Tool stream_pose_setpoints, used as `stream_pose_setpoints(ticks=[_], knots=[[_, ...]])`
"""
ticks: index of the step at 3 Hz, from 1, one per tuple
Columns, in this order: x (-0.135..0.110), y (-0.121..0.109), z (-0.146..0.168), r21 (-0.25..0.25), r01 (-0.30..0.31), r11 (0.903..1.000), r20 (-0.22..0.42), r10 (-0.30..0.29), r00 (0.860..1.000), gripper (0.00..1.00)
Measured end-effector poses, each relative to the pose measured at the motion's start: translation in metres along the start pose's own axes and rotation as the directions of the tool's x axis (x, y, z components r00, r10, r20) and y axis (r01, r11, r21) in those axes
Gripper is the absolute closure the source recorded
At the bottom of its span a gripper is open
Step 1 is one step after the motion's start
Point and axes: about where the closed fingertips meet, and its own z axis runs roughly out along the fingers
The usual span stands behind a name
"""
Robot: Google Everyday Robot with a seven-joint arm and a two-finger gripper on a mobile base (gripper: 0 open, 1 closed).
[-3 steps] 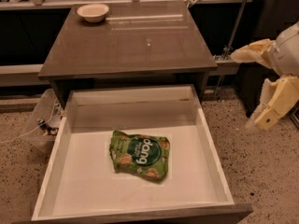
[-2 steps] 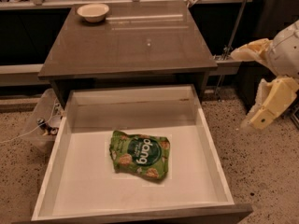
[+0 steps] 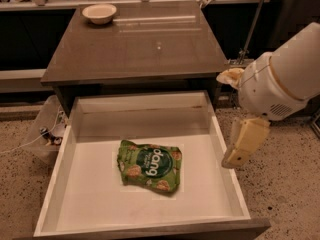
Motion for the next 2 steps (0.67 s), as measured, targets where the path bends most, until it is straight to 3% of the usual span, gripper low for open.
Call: stream_pose_setpoints(ticks=[1, 2], knots=[[-0.0052, 0.0389, 0.0332, 0.001, 0.076, 0.9971, -0.084, -0.076, 0.994, 0.0], [-0.0054, 0.0388, 0.0331, 0.001, 0.076, 0.9971, -0.084, -0.076, 0.994, 0.0]])
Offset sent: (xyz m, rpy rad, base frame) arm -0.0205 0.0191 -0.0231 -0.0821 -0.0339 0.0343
